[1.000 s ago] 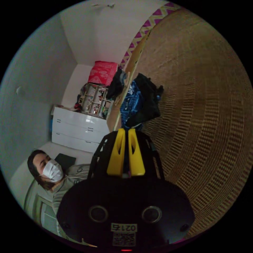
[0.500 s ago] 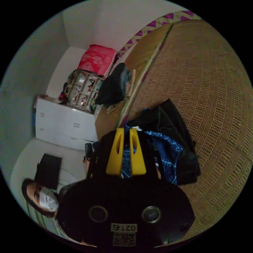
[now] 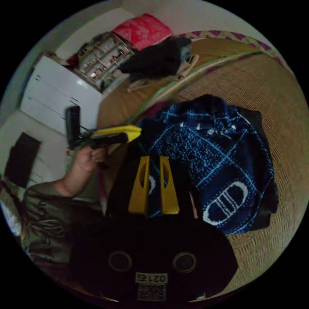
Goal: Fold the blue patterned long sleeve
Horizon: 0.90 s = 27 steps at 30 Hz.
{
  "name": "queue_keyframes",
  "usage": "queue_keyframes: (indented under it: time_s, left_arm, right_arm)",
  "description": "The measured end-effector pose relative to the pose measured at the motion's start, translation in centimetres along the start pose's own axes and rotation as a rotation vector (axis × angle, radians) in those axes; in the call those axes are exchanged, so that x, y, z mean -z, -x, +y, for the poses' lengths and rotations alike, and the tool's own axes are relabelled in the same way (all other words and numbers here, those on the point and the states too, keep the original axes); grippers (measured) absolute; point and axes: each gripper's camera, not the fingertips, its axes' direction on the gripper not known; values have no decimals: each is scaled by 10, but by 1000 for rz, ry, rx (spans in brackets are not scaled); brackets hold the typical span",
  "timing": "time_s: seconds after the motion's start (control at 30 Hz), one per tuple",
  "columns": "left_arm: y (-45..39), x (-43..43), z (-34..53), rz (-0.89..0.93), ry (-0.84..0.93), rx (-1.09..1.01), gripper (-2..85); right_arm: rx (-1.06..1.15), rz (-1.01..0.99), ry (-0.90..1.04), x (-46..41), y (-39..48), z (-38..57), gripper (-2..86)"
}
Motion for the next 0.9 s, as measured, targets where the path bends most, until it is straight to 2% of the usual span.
queue_keyframes:
  time_s: [0.03, 0.07, 0.13, 0.23, 0.37, 0.4, 0.47, 0.57, 0.67, 0.8, 0.9]
  left_arm:
    - [-2, -24, 0, -99, 52, 0, 0]
    - [0, -35, 4, -61, 38, -1, -3]
    - [6, -36, 14, 24, 5, 57, -6]
    - [6, -22, 37, 106, -60, 95, -6]
    - [-7, -21, 78, 280, -25, 87, 29]
    - [-13, -25, 84, 266, -8, 77, 42]
    - [-39, -36, 108, 215, 12, 30, 66]
    - [-70, -47, 134, 94, -27, -27, 83]
    - [-90, -59, 153, -17, -56, -54, 96]
    - [-95, -81, 162, -13, -12, -39, 107]
    - [-92, -98, 162, -20, 51, 14, 75]
  right_arm:
    - [-3, 116, 22, -20, 2, 1, 46]
    - [16, 169, 3, -30, 2, 6, 46]
    - [-26, 133, -29, -19, -8, 13, 66]
    - [-80, 49, -197, 42, -26, 52, 88]
    - [-307, 120, -307, 104, -74, 134, 113]
    - [-331, 101, -299, 105, -83, 143, 115]
    - [-416, -68, -255, 91, -115, 168, 131]
    - [-532, -287, -308, 71, -147, 184, 141]
    - [-615, -358, -381, 59, -169, 177, 151]
    - [-705, -393, -487, 51, -199, 157, 133]
    - [-795, -413, -551, 43, -226, 149, 84]
